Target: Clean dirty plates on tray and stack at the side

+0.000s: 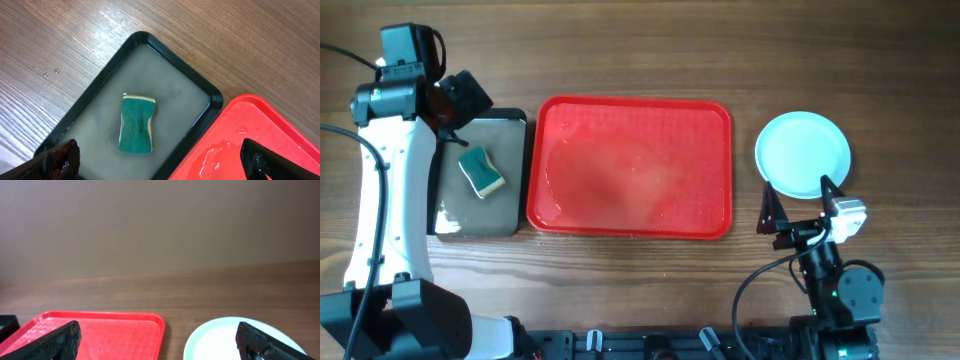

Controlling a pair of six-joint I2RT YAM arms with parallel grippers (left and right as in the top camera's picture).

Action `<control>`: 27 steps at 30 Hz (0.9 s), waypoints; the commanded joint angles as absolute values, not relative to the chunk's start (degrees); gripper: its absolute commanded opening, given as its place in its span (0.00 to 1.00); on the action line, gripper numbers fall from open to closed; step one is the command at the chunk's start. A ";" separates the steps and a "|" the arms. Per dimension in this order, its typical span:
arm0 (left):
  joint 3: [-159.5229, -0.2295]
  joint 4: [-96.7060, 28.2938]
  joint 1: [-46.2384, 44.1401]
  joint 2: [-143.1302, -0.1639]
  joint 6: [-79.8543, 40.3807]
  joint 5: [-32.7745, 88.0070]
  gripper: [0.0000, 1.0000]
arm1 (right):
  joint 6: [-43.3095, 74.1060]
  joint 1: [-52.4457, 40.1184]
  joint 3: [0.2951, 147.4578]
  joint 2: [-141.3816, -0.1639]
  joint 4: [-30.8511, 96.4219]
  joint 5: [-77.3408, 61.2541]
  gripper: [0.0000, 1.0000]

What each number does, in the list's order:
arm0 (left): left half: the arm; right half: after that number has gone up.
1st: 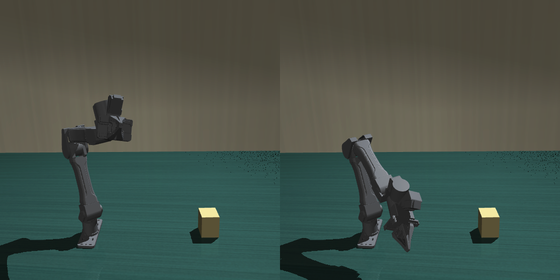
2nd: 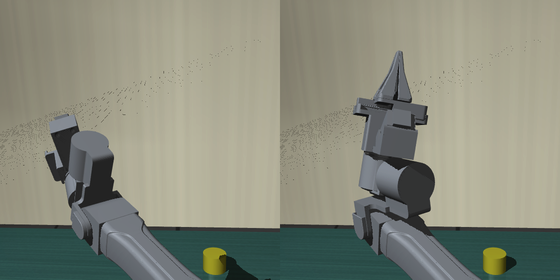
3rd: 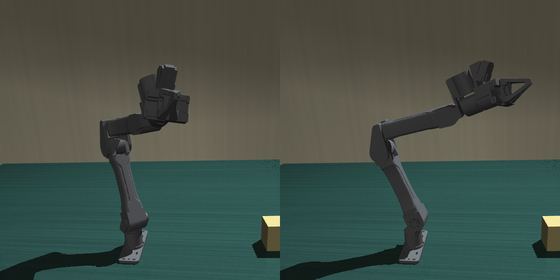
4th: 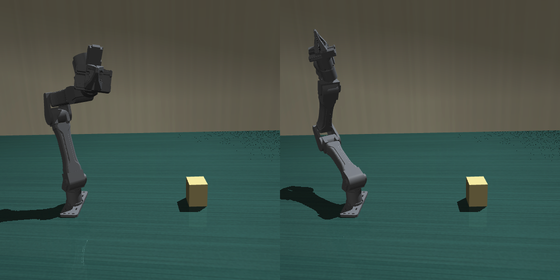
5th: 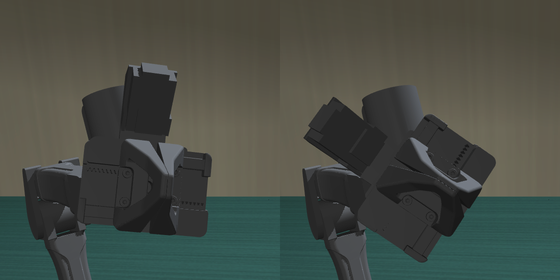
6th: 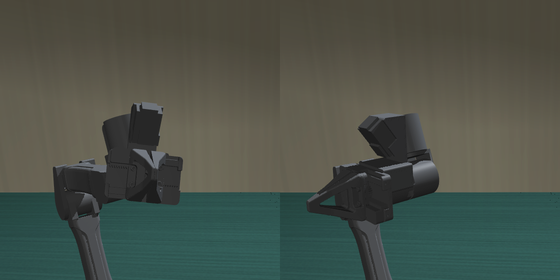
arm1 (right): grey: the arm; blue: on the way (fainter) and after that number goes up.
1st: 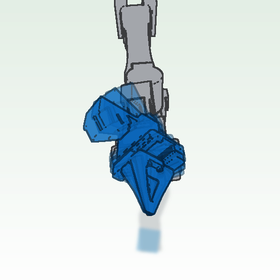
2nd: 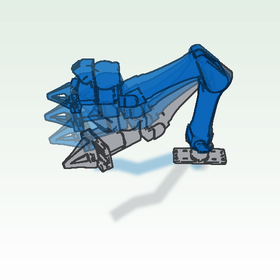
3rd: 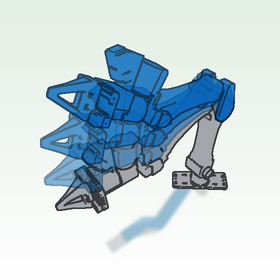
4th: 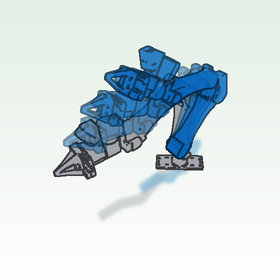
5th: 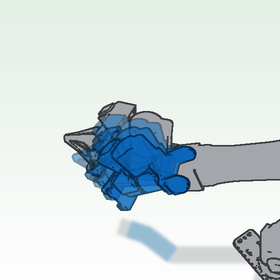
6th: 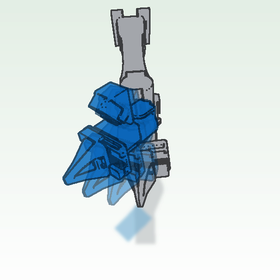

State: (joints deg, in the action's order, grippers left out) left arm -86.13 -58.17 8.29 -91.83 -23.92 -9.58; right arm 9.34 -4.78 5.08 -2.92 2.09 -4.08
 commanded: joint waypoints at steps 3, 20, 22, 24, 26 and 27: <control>-86.48 -58.11 8.14 -91.94 -24.47 -9.69 1.00 | 10.37 -4.58 0.30 -0.19 -0.19 -4.89 1.00; -86.48 -58.11 8.14 -91.94 -24.49 -9.69 1.00 | 10.66 -4.58 0.30 -0.58 -0.21 -4.99 1.00; -86.48 -58.11 8.14 -91.94 -24.49 -9.69 1.00 | 10.66 -4.58 0.30 -0.58 -0.21 -4.99 1.00; -86.48 -58.11 8.14 -91.94 -24.47 -9.69 1.00 | 10.68 -4.58 0.30 -0.58 -0.21 -4.99 1.00; -86.48 -58.06 8.14 -91.94 -24.49 -9.69 1.00 | 10.68 -4.58 0.30 -0.58 -0.21 -4.99 1.00; -86.48 -58.11 8.14 -91.92 -24.47 -9.69 1.00 | 10.66 -4.58 0.30 -0.58 -0.21 -4.99 1.00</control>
